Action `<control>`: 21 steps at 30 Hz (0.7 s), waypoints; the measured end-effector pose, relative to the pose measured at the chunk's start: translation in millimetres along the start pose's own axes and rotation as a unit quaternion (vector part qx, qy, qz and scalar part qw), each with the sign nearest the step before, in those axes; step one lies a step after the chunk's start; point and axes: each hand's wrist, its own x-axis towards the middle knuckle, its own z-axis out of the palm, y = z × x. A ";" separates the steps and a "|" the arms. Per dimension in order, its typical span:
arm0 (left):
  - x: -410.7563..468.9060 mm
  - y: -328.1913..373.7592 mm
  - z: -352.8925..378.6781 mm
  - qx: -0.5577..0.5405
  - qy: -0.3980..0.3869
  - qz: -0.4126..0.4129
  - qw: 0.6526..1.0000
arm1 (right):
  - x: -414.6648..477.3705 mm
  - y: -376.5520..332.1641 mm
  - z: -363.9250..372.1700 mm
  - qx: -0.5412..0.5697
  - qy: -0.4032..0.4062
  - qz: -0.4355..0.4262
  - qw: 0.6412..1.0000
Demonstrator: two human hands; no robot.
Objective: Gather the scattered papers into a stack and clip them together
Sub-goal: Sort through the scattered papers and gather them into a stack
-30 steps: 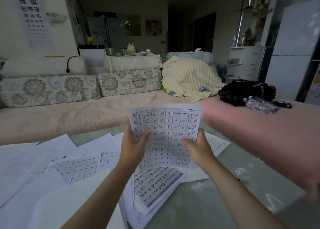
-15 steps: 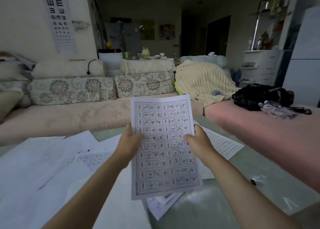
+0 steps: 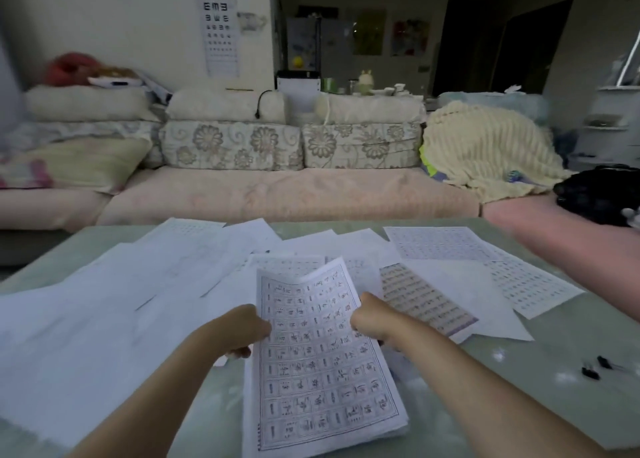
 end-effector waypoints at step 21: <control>23.6 52.4 26.4 0.091 0.224 0.180 0.954 | 5.5 52.2 -60.9 -0.144 0.172 -0.010 0.974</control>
